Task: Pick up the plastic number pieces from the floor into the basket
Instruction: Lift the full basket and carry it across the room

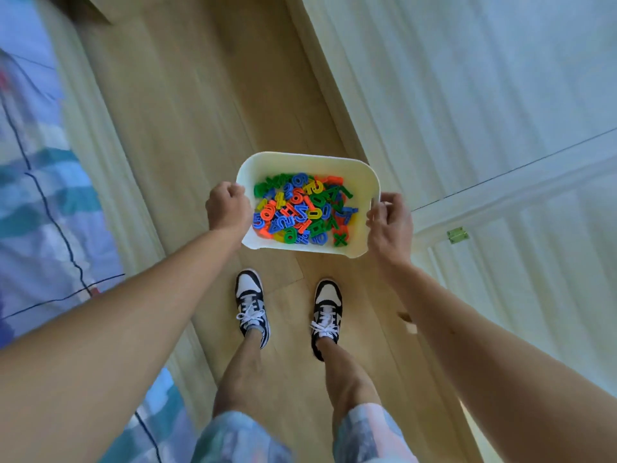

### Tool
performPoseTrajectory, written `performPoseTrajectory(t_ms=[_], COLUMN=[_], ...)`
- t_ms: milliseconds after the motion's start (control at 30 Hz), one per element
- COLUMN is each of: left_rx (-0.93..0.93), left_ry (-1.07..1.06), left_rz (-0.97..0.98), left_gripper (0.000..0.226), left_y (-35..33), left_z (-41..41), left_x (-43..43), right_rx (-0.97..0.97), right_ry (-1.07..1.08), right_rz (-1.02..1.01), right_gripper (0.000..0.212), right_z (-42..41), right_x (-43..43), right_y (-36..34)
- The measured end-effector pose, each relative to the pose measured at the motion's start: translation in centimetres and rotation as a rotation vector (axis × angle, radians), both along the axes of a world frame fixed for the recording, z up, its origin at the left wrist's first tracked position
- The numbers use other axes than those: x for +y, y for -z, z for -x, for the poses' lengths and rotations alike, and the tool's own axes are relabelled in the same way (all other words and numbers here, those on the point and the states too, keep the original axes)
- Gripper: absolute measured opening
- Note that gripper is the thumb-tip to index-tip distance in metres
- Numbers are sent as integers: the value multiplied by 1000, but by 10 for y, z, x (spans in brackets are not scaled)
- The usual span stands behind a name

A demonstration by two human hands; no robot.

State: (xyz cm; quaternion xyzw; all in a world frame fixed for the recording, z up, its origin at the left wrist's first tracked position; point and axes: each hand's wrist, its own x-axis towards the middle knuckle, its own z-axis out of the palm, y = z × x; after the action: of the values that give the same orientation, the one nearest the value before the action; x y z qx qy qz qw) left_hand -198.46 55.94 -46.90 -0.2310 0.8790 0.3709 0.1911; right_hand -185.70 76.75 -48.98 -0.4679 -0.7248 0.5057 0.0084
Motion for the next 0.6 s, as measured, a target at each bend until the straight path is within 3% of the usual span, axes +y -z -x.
performPoseTrajectory(t_ms=[300, 600], left_rx=[172, 329], left_ry=[-159, -330], left_rz=[-167, -311], left_gripper=[21, 22], left_y=[-212, -360], left_z=[-33, -92], left_x=[-69, -140], right_rx=[277, 439], right_ry=[-269, -445], right_rz=[-93, -90], right_gripper=[20, 21], right_z=[25, 15], right_x=[-24, -77], right_y=[-226, -363])
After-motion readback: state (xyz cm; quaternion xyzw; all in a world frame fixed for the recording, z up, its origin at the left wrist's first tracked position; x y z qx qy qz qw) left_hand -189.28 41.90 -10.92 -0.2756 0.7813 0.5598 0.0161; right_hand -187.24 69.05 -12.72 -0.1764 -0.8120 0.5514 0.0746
